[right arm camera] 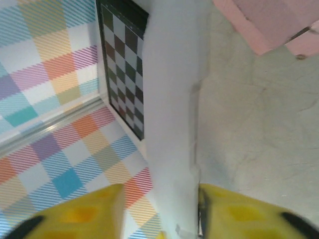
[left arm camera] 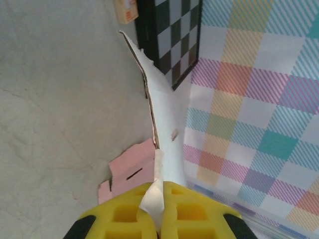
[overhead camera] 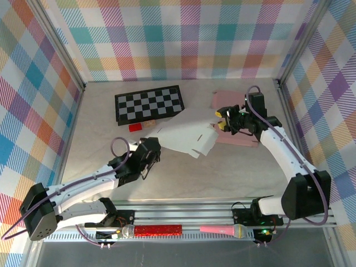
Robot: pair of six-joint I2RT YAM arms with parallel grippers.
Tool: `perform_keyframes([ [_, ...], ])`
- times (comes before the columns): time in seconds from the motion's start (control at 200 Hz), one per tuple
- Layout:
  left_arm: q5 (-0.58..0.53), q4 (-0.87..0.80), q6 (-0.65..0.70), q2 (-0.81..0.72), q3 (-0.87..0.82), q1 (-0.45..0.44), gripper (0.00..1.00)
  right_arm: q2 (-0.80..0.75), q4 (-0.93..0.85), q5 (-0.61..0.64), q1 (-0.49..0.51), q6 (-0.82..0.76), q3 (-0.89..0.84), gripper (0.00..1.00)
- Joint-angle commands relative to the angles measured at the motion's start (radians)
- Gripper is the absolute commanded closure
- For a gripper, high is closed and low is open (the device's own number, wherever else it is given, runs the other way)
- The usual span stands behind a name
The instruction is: Fold the paper box
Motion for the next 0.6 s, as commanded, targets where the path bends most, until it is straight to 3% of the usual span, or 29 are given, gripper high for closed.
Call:
perform_keyframes([
  [0.0,-0.081,-0.203,-0.394,0.0,0.13,0.008,1.0,-0.155,-0.165,0.116,0.045,-0.023,0.027,0.4],
  [0.1,-0.114,-0.25,-0.403,0.039,0.207,0.011,1.0,-0.312,-0.231,0.28,0.161,0.107,-0.025,0.3],
  [0.255,-0.144,-0.212,-0.406,0.104,0.274,0.016,1.0,-0.463,-0.178,0.51,0.448,0.413,-0.113,0.26],
  [0.445,-0.173,-0.199,-0.387,0.176,0.344,0.021,1.0,-0.358,-0.175,0.75,0.709,0.492,0.063,0.25],
  [0.595,-0.18,-0.136,-0.365,0.208,0.362,0.022,1.0,-0.237,-0.123,0.786,0.778,0.545,0.113,0.26],
])
